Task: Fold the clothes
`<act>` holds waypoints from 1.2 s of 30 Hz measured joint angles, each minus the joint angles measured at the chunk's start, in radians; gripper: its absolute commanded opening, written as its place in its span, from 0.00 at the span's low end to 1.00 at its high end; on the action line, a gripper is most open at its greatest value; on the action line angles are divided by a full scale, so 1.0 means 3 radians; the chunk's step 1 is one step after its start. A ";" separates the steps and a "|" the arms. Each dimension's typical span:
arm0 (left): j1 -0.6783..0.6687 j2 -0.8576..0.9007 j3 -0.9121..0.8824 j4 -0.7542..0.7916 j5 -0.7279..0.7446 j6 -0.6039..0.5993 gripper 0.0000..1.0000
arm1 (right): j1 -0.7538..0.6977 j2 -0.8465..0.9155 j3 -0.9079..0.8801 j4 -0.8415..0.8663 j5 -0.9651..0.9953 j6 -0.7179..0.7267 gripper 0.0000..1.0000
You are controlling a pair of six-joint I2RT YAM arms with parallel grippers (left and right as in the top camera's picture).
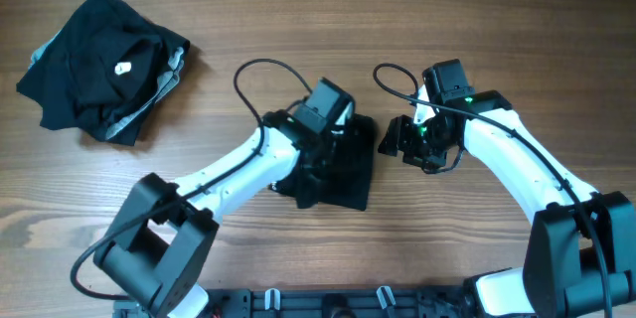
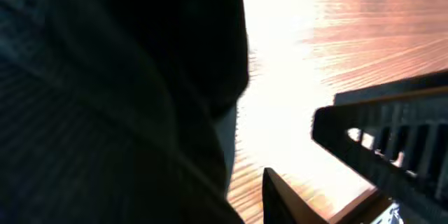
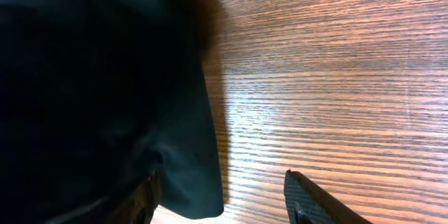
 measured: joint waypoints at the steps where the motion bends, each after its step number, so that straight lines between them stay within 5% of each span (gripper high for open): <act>1: -0.0056 0.0000 0.0000 0.0034 -0.0001 -0.0055 0.43 | 0.0000 0.0000 0.0000 -0.0014 0.0000 0.0000 0.62; 6: 0.0234 -0.0262 0.0118 -0.0195 0.0014 -0.0102 0.67 | 0.0000 -0.0098 0.0000 -0.0065 0.0003 -0.0228 0.63; 12: 0.0819 -0.1073 0.0295 -0.0554 -0.0202 0.0122 0.61 | 0.0000 -0.0944 0.0004 0.0130 -0.0025 -0.0427 0.70; 18: 0.1105 -0.0923 0.0295 -0.0993 -0.0338 0.0446 0.53 | 0.0062 -0.0404 -0.0067 0.0245 -0.0037 -0.0356 0.70; 20: 0.1101 -0.0750 0.0296 -0.1141 -0.0341 0.0594 0.50 | 0.0112 -0.0081 -0.0070 0.0380 -0.0131 -0.0500 0.49; 22: 0.1101 -0.0561 0.0296 -0.1157 -0.0324 0.0683 0.47 | 0.0174 0.0076 -0.0083 0.0497 -0.0221 -0.0638 0.11; 23: 0.1101 -0.0436 0.0296 -0.1156 -0.0292 0.0721 0.46 | 0.0200 0.0111 -0.0089 0.0558 -0.0251 -0.0702 0.04; 27: 0.1082 -0.0071 0.0294 -0.1113 0.0126 0.1024 0.45 | 0.0127 0.0098 0.0015 0.0622 -0.0010 -0.0687 0.08; 29: 0.1035 0.0070 0.0294 -0.1101 0.0258 0.1123 0.44 | 0.0089 0.0014 0.0120 0.0645 0.0112 -0.0687 0.48; 30: 0.1016 0.0130 0.0294 -0.1099 0.0304 0.1164 0.43 | 0.0078 -0.0064 0.0159 0.0643 0.0211 -0.0671 0.54; 36: 0.1010 0.0352 0.0294 -0.1088 0.0327 0.1223 0.43 | 0.0075 -0.0239 0.0121 -0.0482 0.0340 -0.0607 0.56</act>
